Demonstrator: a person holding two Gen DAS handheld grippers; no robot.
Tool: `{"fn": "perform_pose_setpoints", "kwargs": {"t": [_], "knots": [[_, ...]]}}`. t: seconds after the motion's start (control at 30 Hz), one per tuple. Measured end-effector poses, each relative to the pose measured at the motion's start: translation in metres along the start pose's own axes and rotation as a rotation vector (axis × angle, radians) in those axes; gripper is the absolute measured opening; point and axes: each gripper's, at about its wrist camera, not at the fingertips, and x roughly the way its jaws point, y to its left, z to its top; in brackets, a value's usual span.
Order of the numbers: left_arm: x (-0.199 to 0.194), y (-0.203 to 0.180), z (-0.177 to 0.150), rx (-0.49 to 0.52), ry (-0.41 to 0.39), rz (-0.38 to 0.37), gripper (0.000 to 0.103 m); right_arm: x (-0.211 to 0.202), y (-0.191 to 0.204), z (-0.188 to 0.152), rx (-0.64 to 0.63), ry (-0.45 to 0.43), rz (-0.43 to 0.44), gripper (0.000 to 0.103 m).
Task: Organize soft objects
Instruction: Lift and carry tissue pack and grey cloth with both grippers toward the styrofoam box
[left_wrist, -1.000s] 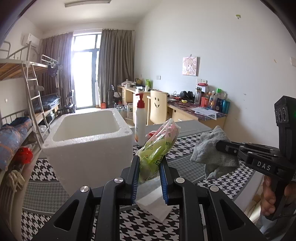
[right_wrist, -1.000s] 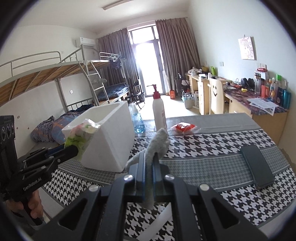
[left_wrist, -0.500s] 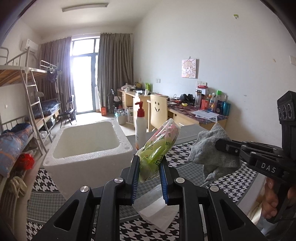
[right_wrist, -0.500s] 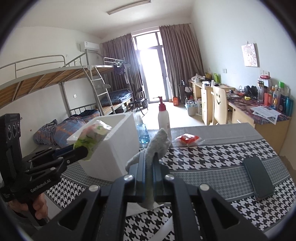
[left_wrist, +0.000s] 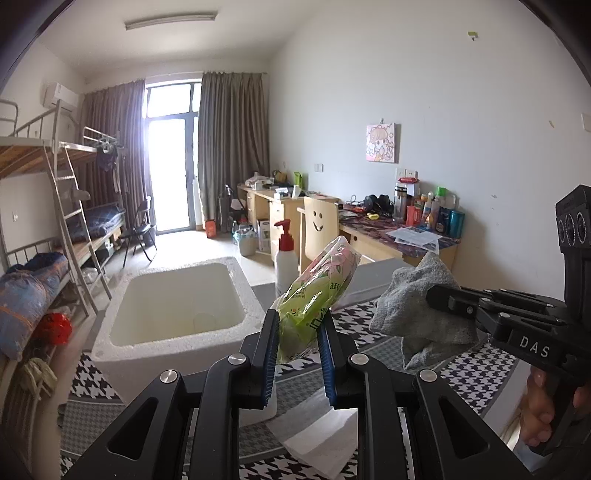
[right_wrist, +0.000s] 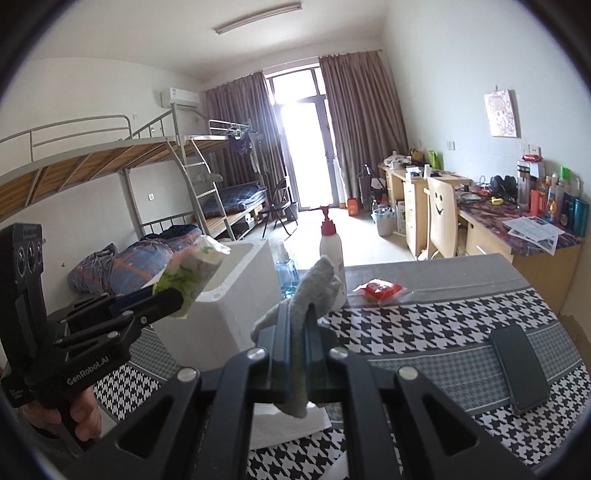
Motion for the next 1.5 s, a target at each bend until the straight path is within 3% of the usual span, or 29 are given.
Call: {"fn": "perform_pose_setpoints", "kwargs": {"t": [0.87, 1.5], "knots": [[0.026, 0.019, 0.023, -0.003, -0.026, 0.035, 0.022, 0.017, 0.012, 0.028, -0.019, -0.024, -0.005, 0.008], [0.041, 0.053, 0.035, -0.056, -0.016, 0.157, 0.022, 0.044, 0.028, 0.045, -0.041, 0.005, 0.031, 0.008]]}}
